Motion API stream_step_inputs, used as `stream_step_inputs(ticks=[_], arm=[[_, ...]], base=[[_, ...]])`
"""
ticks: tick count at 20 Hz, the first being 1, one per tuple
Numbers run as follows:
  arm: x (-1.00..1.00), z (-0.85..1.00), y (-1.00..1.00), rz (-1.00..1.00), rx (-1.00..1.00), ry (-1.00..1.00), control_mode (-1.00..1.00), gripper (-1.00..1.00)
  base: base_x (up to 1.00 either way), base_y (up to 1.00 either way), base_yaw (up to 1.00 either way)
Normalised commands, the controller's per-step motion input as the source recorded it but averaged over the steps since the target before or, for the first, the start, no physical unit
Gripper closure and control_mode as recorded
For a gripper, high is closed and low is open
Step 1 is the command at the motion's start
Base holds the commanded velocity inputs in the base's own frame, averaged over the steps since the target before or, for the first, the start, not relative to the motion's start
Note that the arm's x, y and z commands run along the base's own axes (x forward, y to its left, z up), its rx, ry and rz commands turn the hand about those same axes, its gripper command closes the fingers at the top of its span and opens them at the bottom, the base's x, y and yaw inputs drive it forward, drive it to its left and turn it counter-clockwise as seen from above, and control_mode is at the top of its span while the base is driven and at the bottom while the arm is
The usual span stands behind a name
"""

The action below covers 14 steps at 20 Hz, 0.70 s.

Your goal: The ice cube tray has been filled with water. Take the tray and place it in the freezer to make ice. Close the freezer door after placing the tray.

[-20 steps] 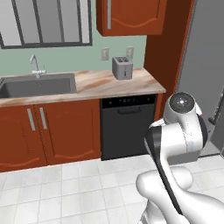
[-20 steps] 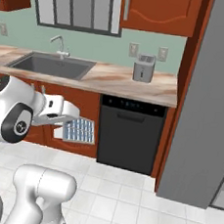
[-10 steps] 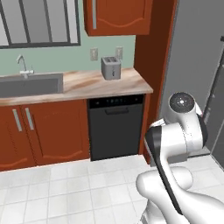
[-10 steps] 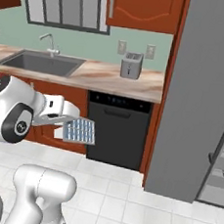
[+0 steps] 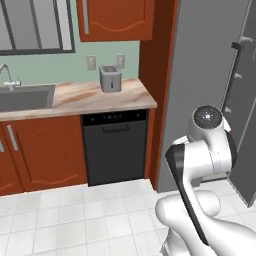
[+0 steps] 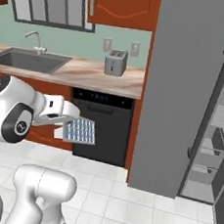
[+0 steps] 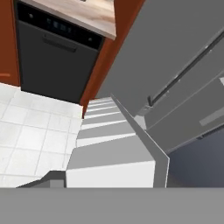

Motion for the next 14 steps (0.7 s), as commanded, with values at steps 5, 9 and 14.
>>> stream_step_inputs(ticks=[5, 9, 14], arm=[[0.00, 0.00, 0.00, 0.00, 0.00, 0.00, 1.00, 1.00], [0.00, 0.00, 0.00, 0.00, 0.00, 0.00, 1.00, 1.00], [0.00, 0.00, 0.00, 0.00, 0.00, 0.00, 1.00, 1.00]], base=[[0.00, -0.57, 0.00], [0.00, -0.53, 0.00], [0.00, -0.53, 0.00]])
